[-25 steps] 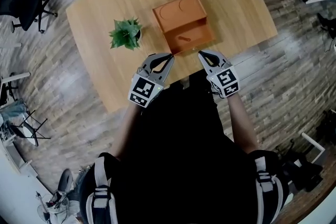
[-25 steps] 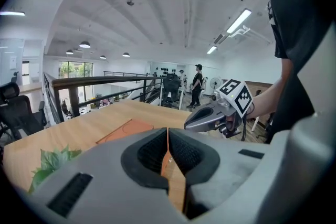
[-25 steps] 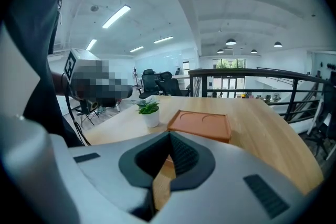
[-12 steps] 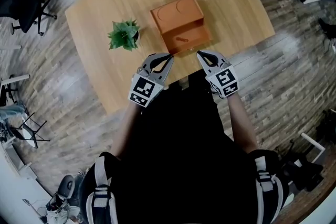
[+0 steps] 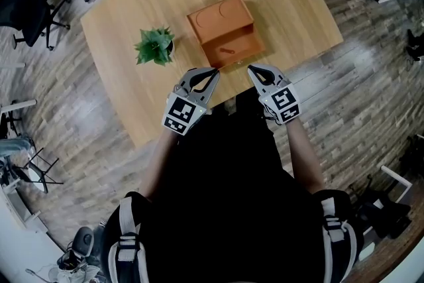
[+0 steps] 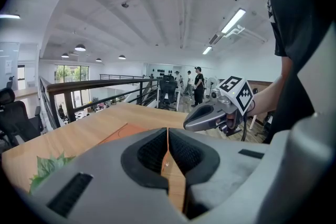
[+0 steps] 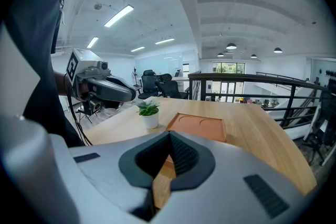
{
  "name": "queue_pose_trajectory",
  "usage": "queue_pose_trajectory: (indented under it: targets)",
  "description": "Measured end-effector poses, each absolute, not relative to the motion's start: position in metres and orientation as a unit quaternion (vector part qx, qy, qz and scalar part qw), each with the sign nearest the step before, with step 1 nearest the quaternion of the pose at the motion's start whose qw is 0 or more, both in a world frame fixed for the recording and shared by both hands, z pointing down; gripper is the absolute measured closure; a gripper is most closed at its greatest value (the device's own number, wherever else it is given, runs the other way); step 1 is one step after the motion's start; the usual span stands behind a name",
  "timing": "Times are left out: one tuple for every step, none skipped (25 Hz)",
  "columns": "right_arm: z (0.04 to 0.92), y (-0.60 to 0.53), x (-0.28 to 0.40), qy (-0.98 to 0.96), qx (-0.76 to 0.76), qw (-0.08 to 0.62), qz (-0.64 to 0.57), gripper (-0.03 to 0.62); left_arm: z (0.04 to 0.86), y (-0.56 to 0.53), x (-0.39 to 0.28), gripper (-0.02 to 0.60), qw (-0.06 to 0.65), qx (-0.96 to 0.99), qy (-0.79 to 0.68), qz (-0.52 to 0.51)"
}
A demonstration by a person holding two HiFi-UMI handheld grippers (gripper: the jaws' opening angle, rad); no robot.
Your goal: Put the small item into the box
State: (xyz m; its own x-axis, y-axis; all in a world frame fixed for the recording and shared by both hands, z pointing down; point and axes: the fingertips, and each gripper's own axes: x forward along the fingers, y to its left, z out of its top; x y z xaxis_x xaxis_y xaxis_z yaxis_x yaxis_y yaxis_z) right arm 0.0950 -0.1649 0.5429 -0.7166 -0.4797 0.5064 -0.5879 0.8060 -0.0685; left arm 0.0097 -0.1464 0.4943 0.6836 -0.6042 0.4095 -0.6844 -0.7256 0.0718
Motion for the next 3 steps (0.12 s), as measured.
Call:
queue_pose_trajectory:
  targets:
    - [0.5419,-0.1639,0.0948,-0.920,0.290,0.239,0.112,0.569,0.4936,-0.1453,0.0100,0.554,0.110,0.911,-0.353,0.182]
    - [0.5408,-0.1630,0.0945,-0.920,0.290,0.239,0.112,0.569,0.4927,-0.1443,0.0102,0.555,0.109,0.911,-0.353,0.182]
    - [0.5396,-0.1622,0.0941,-0.920,0.290,0.239,0.111,0.569,0.4919,-0.1434,0.0104,0.555,0.109,0.911,-0.353,0.182]
